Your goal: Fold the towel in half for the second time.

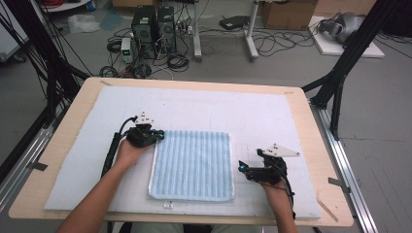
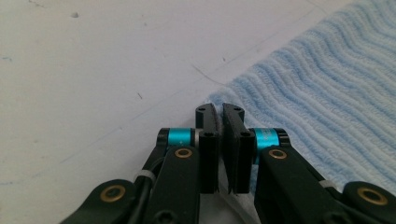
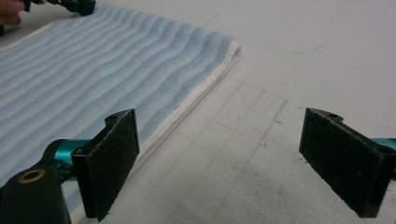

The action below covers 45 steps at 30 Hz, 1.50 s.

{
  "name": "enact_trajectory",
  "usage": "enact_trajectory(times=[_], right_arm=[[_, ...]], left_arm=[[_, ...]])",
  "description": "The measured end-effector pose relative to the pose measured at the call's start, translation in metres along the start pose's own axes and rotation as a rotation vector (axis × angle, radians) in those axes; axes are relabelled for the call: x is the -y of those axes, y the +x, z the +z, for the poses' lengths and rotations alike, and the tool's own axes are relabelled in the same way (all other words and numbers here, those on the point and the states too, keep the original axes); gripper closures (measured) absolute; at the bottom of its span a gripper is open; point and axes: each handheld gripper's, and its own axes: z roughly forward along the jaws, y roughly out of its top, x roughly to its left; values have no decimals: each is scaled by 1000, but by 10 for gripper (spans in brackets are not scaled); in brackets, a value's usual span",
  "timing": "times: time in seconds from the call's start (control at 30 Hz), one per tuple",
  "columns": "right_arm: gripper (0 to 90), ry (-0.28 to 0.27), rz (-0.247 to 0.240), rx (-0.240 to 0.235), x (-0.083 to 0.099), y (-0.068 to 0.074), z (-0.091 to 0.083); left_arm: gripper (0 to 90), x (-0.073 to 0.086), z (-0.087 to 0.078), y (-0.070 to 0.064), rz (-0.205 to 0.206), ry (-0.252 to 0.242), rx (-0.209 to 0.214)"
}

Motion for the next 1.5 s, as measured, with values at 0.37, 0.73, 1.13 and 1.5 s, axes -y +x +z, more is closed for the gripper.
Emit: enact_trajectory(times=[0.37,0.73,1.13,1.5], right_arm=[[114,-5,45,-47,-9,10,10],[117,62,-36,-45,-35,24,39],[256,98,-88,38,-73,12,76],[172,294,-32,88,-77,-5,122]], left_arm=[[860,2,-15,-2,-61,-117,85],[854,2,-17,-9,-63,-150,110],[853,2,-23,-2,-107,-186,123],[851,3,-24,2,-129,-200,127]])
